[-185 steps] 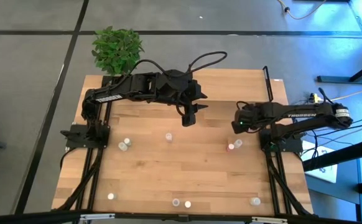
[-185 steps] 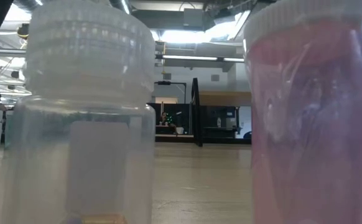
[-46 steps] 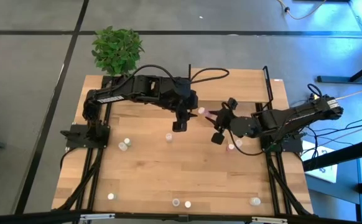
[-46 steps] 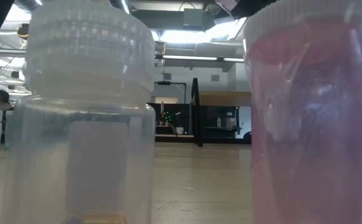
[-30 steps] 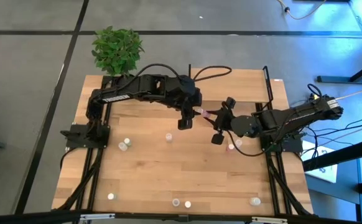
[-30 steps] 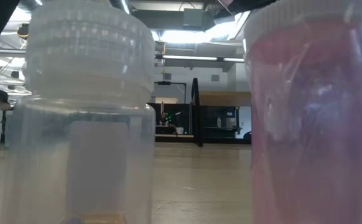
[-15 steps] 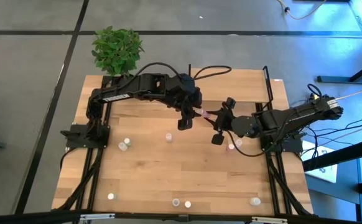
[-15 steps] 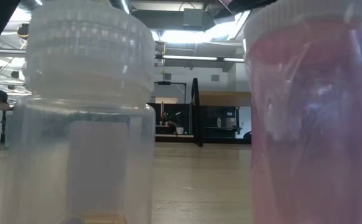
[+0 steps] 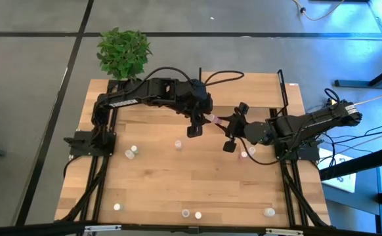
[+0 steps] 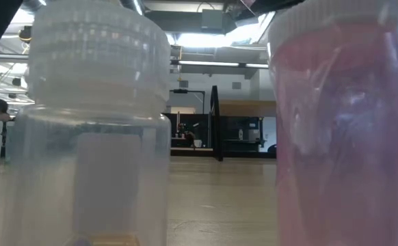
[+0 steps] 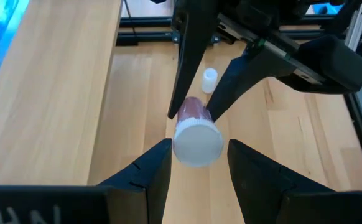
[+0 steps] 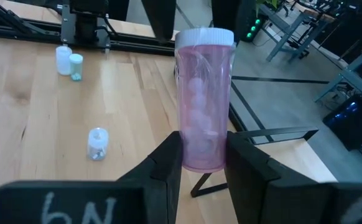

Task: Pick and place medicine bottles onto shelf by color
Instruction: Move the top pink pill bottle to the center of the table

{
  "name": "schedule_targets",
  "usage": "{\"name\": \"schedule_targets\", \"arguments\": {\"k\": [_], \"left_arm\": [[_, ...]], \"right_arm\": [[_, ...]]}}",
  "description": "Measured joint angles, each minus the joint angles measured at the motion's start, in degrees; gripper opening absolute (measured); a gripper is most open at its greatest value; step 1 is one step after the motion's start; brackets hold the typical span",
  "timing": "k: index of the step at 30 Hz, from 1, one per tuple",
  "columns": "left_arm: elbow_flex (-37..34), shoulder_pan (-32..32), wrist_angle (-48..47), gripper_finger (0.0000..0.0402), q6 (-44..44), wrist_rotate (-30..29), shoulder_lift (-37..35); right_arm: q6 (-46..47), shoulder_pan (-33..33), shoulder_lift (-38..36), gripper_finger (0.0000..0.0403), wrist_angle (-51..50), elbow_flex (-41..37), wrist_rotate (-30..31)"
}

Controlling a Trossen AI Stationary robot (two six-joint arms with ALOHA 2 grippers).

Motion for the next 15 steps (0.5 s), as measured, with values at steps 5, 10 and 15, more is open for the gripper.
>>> {"name": "schedule_targets", "arguments": {"k": [5, 10, 15], "left_arm": [[0.0, 0.0, 0.6, 0.0151, 0.0, -0.1, 0.0], [-0.1, 0.0, 0.9, 0.0151, 0.1, -0.1, 1.2], [0.0, -0.3, 2.4, 0.0151, 0.7, -0.1, 1.9]], "right_arm": [[0.0, 0.0, 0.0, 0.0102, 0.0, 0.0, 0.0], [0.0, 0.0, 0.0, 0.0102, 0.1, 0.0, 0.0], [0.0, 0.0, 0.0, 0.0102, 0.3, 0.0, 0.0]]}}
